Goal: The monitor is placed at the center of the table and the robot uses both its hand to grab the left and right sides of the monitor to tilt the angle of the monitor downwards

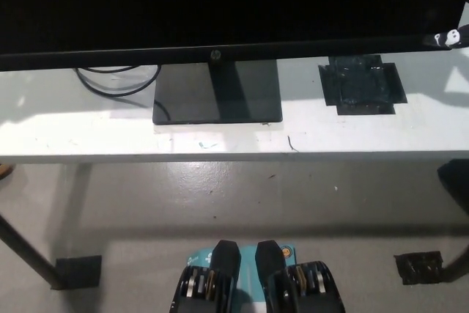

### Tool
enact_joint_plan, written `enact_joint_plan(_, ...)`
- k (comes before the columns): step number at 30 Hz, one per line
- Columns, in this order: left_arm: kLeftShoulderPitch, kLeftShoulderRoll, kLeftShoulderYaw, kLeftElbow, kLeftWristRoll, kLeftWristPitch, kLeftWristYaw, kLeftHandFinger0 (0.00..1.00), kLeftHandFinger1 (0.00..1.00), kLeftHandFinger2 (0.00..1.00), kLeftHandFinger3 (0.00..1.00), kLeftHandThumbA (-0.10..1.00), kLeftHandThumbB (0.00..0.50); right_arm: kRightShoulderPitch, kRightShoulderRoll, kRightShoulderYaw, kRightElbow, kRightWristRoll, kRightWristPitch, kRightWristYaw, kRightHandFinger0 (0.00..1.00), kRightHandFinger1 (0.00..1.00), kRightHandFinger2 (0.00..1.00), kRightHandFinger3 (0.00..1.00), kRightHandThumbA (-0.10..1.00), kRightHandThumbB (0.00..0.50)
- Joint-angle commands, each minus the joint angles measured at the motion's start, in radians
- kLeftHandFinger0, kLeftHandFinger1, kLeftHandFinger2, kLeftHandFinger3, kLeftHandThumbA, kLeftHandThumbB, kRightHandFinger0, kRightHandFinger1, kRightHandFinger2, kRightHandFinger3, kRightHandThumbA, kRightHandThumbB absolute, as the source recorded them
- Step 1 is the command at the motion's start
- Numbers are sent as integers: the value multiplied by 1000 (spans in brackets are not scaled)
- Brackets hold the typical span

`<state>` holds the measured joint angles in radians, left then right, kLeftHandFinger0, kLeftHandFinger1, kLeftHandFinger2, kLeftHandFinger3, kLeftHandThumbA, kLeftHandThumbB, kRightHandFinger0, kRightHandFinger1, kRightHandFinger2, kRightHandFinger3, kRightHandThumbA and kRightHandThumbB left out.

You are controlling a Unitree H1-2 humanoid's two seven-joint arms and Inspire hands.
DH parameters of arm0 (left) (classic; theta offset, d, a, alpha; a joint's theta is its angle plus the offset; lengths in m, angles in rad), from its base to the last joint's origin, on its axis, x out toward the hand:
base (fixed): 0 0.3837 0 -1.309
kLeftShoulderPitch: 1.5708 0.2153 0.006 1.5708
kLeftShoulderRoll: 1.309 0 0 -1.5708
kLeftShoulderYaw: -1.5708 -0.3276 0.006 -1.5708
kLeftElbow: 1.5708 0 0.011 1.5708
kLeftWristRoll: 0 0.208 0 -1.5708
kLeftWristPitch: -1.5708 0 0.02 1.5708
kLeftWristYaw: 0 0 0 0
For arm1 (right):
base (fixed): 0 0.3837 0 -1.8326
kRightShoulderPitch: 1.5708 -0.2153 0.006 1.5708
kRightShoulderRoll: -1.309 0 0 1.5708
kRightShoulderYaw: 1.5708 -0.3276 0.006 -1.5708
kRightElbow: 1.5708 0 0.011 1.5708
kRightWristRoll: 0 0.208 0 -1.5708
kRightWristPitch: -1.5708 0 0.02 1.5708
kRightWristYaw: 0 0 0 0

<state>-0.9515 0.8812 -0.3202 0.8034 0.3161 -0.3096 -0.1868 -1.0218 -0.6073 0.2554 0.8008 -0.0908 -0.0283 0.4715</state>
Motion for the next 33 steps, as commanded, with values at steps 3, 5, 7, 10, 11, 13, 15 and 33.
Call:
enact_joint_plan(3,-123,-46,-241,66,343,-160,84,1000,1000,1000,1000,964,432,-138,109,141,84,-149,-136,51,1000,1000,1000,1000,637,500)
enact_joint_plan(5,-169,-55,-306,121,379,-160,124,1000,1000,1000,1000,909,429,-167,120,174,127,-188,-161,32,1000,1000,1000,1000,663,500)
enact_joint_plan(7,-203,-63,-368,172,417,-160,186,1000,1000,1000,1000,919,440,-188,128,199,150,-217,-166,12,1000,1000,1000,1000,627,500)
enact_joint_plan(10,-264,-86,-450,264,512,-158,269,1000,1000,1000,1000,1000,473,-224,148,224,209,-240,-179,-18,1000,1000,1000,1000,566,500)
enact_joint_plan(11,-288,-97,-468,295,532,-156,281,1000,1000,1000,1000,1000,479,-240,157,233,237,-250,-186,-31,1000,1000,1000,1000,563,500)
enact_joint_plan(13,-325,-117,-497,342,532,-142,295,1000,1000,1000,1000,998,475,-273,171,256,289,-281,-185,-69,1000,1000,1000,1000,570,500)
enact_joint_plan(15,-355,-132,-527,367,545,-116,316,1000,1000,1000,1000,970,466,-298,179,284,317,-314,-197,-109,1000,1000,1000,1000,568,500)
enact_joint_plan(33,-559,-245,-626,533,604,-27,485,1000,1000,1000,1000,948,418,-457,228,379,500,-481,-296,-566,1000,1000,1000,1000,641,500)
